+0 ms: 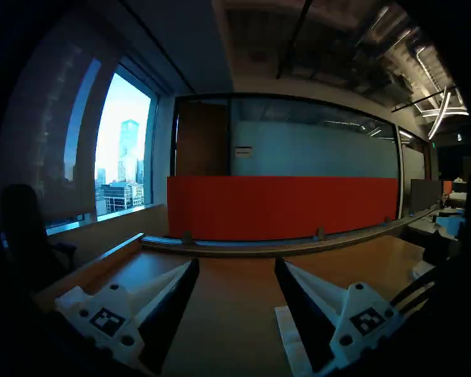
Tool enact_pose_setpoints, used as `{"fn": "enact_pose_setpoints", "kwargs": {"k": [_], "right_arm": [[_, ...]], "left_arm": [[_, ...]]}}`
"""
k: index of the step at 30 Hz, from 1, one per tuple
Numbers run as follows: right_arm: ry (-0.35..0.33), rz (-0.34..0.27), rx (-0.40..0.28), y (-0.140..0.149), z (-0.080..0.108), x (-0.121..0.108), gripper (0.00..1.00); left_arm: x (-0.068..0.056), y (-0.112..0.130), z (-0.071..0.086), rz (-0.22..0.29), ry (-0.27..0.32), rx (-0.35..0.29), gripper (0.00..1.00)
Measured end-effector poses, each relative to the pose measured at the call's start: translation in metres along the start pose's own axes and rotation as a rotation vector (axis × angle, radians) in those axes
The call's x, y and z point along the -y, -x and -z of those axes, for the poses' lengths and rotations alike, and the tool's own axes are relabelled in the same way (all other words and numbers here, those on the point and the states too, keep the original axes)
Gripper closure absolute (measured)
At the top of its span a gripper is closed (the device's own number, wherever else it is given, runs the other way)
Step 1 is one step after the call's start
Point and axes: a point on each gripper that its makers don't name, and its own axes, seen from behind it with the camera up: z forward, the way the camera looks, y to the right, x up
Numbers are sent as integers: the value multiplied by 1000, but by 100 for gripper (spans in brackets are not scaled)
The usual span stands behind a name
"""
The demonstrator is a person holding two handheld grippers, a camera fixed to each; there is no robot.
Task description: Fold towel
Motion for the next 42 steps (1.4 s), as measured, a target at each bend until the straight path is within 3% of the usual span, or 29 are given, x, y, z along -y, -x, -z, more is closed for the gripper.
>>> {"fn": "enact_pose_setpoints", "kwargs": {"k": [9,21,27,35,42], "right_arm": [[16,18,-1,-48,4,-5,0],[-36,31,26,-63,4,5,1],[-140,101,84,-52,8,27,1],[-324,184,197,-28,18,64,0],[-423,231,265,-11,25,84,0]], "left_arm": [[-6,-30,5,5,2,27,11],[-15,-37,13,-11,34,86,11],[-27,-33,15,-30,92,138,11],[-51,-17,20,-63,212,226,11],[-62,1,25,-99,286,284,11]]}}
